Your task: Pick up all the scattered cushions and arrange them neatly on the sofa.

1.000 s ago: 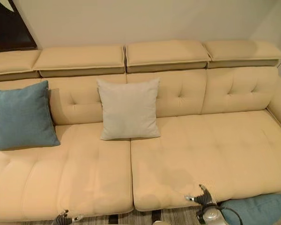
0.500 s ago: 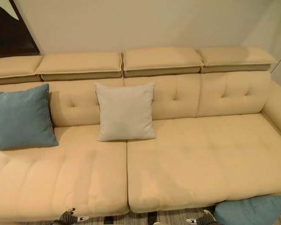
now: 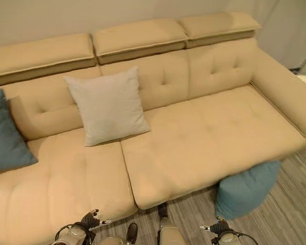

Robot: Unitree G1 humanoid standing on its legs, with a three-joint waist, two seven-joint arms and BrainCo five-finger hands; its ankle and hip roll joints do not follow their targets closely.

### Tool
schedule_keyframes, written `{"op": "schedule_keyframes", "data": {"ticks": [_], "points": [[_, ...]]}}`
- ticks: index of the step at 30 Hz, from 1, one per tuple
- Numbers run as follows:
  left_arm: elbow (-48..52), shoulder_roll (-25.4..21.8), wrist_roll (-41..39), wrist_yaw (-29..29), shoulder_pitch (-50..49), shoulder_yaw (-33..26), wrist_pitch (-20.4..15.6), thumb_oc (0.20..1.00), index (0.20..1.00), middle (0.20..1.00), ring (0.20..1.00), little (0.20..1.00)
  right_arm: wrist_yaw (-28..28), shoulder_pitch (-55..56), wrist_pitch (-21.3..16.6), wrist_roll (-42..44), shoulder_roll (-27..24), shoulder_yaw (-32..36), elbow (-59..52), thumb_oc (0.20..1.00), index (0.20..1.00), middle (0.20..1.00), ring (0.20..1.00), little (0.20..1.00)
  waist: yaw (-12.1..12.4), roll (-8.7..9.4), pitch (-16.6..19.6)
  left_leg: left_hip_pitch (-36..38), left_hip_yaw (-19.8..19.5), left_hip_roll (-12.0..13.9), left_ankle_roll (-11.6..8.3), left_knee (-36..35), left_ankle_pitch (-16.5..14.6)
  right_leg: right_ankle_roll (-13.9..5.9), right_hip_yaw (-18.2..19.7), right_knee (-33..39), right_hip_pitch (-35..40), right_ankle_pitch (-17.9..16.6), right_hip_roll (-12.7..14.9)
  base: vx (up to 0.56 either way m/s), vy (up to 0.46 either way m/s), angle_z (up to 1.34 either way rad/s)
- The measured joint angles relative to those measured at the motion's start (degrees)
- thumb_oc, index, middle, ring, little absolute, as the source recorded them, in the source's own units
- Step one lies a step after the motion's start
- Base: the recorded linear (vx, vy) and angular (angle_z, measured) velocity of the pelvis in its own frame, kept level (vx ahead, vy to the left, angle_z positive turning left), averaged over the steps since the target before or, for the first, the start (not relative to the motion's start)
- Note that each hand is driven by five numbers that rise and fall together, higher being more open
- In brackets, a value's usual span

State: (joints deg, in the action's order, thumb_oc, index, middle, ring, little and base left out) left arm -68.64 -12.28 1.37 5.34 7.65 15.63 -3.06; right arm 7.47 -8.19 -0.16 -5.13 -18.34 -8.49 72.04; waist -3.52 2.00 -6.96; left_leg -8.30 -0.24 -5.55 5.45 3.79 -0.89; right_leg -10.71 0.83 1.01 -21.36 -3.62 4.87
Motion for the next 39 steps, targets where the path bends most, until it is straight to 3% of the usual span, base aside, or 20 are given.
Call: {"op": "schedule_keyframes", "data": {"ticks": [2, 3, 6, 8, 9, 12, 13, 17, 19, 21, 22, 25, 28, 29, 30, 31, 32, 35, 37, 39], "points": [[0.1, -0.4, 0.3, 0.0, 0.9, 0.0, 0.0, 1.0, 1.0, 1.0, 1.0, 1.0, -0.1, 0.0, 0.5, 0.0, 0.8, -1.1, 0.1, 1.0, 1.0, 1.0, 1.0, 1.0, -0.1, -0.97, -0.8, -0.3, 4.3, 1.2, 1.27, -1.3, 1.0, 0.26, -6.4, -7.5, -2.2, 0.0, 1.5, -0.22, 0.139, -1.5], [0.0, -0.8, 1.1, 0.0, 1.3, 0.1, -0.1, 1.0, 1.0, 1.0, 1.0, 1.0, -0.2, 0.2, 0.9, -0.1, 0.8, -1.9, 1.3, 1.0, 1.0, 1.0, 1.0, 1.0, 1.6, -2.09, -1.4, 0.1, 8.1, 3.1, 1.41, -1.9, 1.6, 1.87, -15.1, -15.0, -1.1, 2.1, 3.9, -0.27, 0.126, -1.35], [-0.2, -2.1, 2.2, -0.1, -0.9, 0.0, 0.3, 1.0, 1.0, 1.0, 1.0, 1.0, -0.2, 2.4, 0.9, -0.2, 0.7, -2.4, 2.1, 1.0, 1.0, 1.0, 1.0, 1.0, 4.8, -2.61, -1.3, 2.0, 13.7, 6.9, 0.63, -3.3, 2.8, 2.34, -16.8, -26.1, 8.3, 10.7, 5.1, -0.22, 0.029, -1.14], [-0.8, -3.0, 2.3, -0.2, -2.7, 0.0, 0.9, 1.0, 1.0, 1.0, 1.0, 1.0, 0.0, 2.6, 0.7, -0.3, 0.9, -2.3, 2.1, 1.0, 1.0, 1.0, 1.0, 1.0, 4.4, -1.11, -0.9, 0.9, 14.8, 7.5, -0.95, -2.4, 2.6, 2.96, -18.8, -16.4, 14.9, 11.8, 4.9, -0.21, -0.082, -0.86], [-0.9, -3.1, 2.5, -0.2, -3.1, -0.5, 1.2, 1.0, 1.0, 1.0, 1.0, 1.0, 0.2, 1.7, 0.7, -0.3, 1.2, -2.4, 2.1, 1.0, 1.0, 1.0, 1.0, 1.0, 5.3, -0.47, -1.0, -1.7, 15.1, 7.7, -2.01, 1.1, 1.1, 7.55, -20.8, -10.3, 15.4, 9.6, 3.3, -0.16, -0.078, -1.13], [-1.1, -2.1, 2.7, -0.3, -4.7, -1.6, 1.5, 1.0, 1.0, 1.0, 1.0, 1.0, 0.6, 1.2, 0.6, -0.7, 1.8, -3.6, -0.1, 1.0, 1.0, 1.0, 1.0, 1.0, 8.2, -1.94, 0.5, -1.3, 17.0, 11.9, -4.71, -1.2, 2.4, 8.37, -28.1, -8.3, 15.3, 10.0, 3.0, -0.16, -0.121, -1.43], [-1.1, -2.5, 2.7, -0.2, -4.6, -1.9, 1.5, 1.0, 1.0, 1.0, 1.0, 1.0, 0.5, 2.1, 0.5, -0.7, 2.4, -4.0, -0.4, 1.0, 1.0, 1.0, 1.0, 1.0, 8.1, -0.42, 1.4, -1.5, 17.3, 11.0, -5.77, -1.1, 2.5, 8.3, -27.6, -8.2, 14.5, 8.0, 4.1, -0.11, -0.136, -0.94], [-0.8, -0.2, 3.9, -0.2, -0.8, 0.4, 1.5, 1.0, 1.0, 1.0, 1.0, 1.0, 1.8, 5.8, 0.5, 0.5, -0.2, -3.0, -1.6, 1.0, 1.0, 1.0, 1.0, 1.0, 3.8, -2.45, 1.7, -5.7, 11.5, 14.5, -11.13, 5.0, 6.0, 11.07, -19.1, -10.7, 10.3, 10.0, -1.3, -0.1, -0.116, -0.54], [0.2, 0.9, 3.8, 0.0, 1.1, 2.6, 1.5, 1.0, 1.0, 1.0, 1.0, 1.0, 2.6, 6.8, 0.2, 0.5, 1.0, -3.8, -0.3, 1.0, 1.0, 1.0, 1.0, 1.0, 3.1, -1.56, 0.4, -10.7, -1.9, 13.2, -15.67, 15.6, 6.8, 13.55, -15.1, -7.5, 11.7, 6.9, -2.7, 0.0, 0.07, -0.85], [0.0, 2.7, 3.8, -0.1, 1.3, 3.5, 1.5, 1.0, 1.0, 1.0, 1.0, 1.0, 2.9, 5.9, 0.4, 0.5, 0.5, -5.9, 1.3, 1.0, 1.0, 1.0, 1.0, 1.0, 3.3, -1.82, 0.1, -8.5, -17.1, 3.5, -13.21, 10.2, 1.0, 12.02, -7.3, -1.4, 12.5, 1.7, -4.4, 0.06, 0.18, -1.81], [-0.3, 3.2, 3.8, -0.1, 1.1, 3.5, 1.6, 1.0, 1.0, 1.0, 1.0, 1.0, 2.9, 5.4, 0.3, 0.5, 0.1, -5.7, 1.2, 1.0, 1.0, 1.0, 1.0, 1.0, 3.1, -2.47, 0.2, -8.0, -18.5, 1.5, -11.57, 8.0, 0.3, 11.66, -6.0, 0.3, 12.6, 0.5, -4.8, 0.01, 0.196, -1.69], [-1.4, 2.5, 3.8, 0.0, 1.9, 3.0, 1.5, 1.0, 1.0, 1.0, 1.0, 1.0, 3.0, 4.9, 1.0, 0.5, -0.3, -3.4, 1.1, 1.0, 1.0, 1.0, 1.0, 1.0, 2.1, -3.2, -0.5, -6.0, -7.7, 0.8, -8.79, 3.3, -0.3, 12.37, -4.5, 1.3, 12.5, -0.9, -7.3, -0.02, 0.133, -1.14], [-0.3, 2.0, 3.9, 0.1, 2.7, 2.4, 1.4, 1.0, 1.0, 1.0, 1.0, 1.0, 3.1, 4.9, 1.1, 0.5, -0.3, -3.0, 1.0, 1.0, 1.0, 1.0, 1.0, 1.0, 1.5, -3.34, -0.6, -3.3, -5.3, 2.3, -5.14, 0.3, 2.1, 11.82, -2.4, -0.3, 11.2, -0.3, -9.2, -0.08, 0.093, -0.57], [0.1, 1.4, 3.9, 0.1, 2.3, 2.4, 1.6, 1.0, 1.0, 1.0, 1.0, 1.0, 3.0, 3.0, 1.1, 0.5, 0.2, -3.2, 0.9, 1.0, 1.0, 1.0, 1.0, 1.0, 3.2, -2.9, -1.5, -2.5, -2.5, 3.9, -3.31, -1.3, 3.9, 7.26, -1.3, -2.3, 9.2, 1.9, -9.8, -0.03, -0.007, -1.28], [0.4, 1.1, 3.9, 0.2, 2.7, 2.3, 1.6, 1.0, 1.0, 1.0, 1.0, 1.0, 2.9, 1.7, 1.0, 0.5, 0.3, -3.2, 1.1, 1.0, 1.0, 1.0, 1.0, 1.0, 4.5, -3.43, -2.5, -2.0, 0.9, 6.2, -2.51, -2.7, 4.2, 7.51, -7.2, -6.3, 7.0, 4.2, -8.6, 0.01, -0.039, -2.0], [-0.2, 0.7, 3.8, 0.1, 2.3, 1.4, 1.8, 1.0, 1.0, 1.0, 1.0, 1.0, 2.9, -0.4, 0.9, 0.4, 0.4, -3.5, -0.1, 1.0, 1.0, 1.0, 1.0, 1.0, 6.6, -3.43, -3.9, -1.1, 6.0, 7.9, -1.84, -2.6, 3.9, 7.43, -22.3, -11.5, 5.4, 5.8, -0.8, 0.05, -0.055, -1.9], [-0.1, 0.5, 3.8, 0.1, 1.5, -0.2, 2.0, 1.0, 1.0, 1.0, 1.0, 1.0, 2.9, -0.4, 0.9, 0.3, 0.4, -3.8, -0.5, 1.0, 1.0, 1.0, 1.0, 1.0, 7.1, -3.27, -3.8, -0.2, 7.4, 7.9, -1.77, -2.5, 2.8, 6.99, -27.8, -12.9, 6.1, 6.1, 3.7, 0.13, -0.084, -1.47], [-0.2, -1.8, 3.8, 1.2, -0.6, -2.6, 2.5, 1.0, 1.0, 1.0, 1.0, 1.0, 2.8, 0.4, 1.0, 0.3, 0.4, -4.1, -1.0, 1.0, 1.0, 1.0, 1.0, 1.0, 7.6, -2.51, -3.5, 2.0, 9.5, 8.1, -3.49, -3.5, 1.7, 4.3, -31.0, -13.8, 8.7, 5.2, 10.4, 0.04, -0.122, -0.54], [-0.4, -4.3, 3.8, 1.3, -0.9, -2.4, 2.6, 1.0, 1.0, 1.0, 1.0, 1.0, 2.8, 1.7, 1.0, 0.3, 0.5, -3.9, -1.3, 1.0, 1.0, 1.0, 1.0, 1.0, 7.5, -0.5, -3.0, 1.9, 9.7, 7.9, -4.6, -3.6, 2.0, 3.24, -29.6, -11.4, 10.7, 5.0, 9.6, 0.11, -0.179, -0.15], [-1.2, -3.8, 3.8, 1.3, -1.6, -2.3, 2.8, 1.0, 1.0, 1.0, 1.0, 1.0, 2.9, 2.4, 1.1, 0.4, -0.4, -3.3, -0.8, 1.0, 1.0, 1.0, 1.0, 1.0, 7.4, -1.73, -2.5, 1.8, 9.8, 10.8, -6.69, -2.4, 2.3, 6.26, -28.7, -8.1, 12.5, 4.2, 5.5, 0.16, -0.232, -0.19]]}}
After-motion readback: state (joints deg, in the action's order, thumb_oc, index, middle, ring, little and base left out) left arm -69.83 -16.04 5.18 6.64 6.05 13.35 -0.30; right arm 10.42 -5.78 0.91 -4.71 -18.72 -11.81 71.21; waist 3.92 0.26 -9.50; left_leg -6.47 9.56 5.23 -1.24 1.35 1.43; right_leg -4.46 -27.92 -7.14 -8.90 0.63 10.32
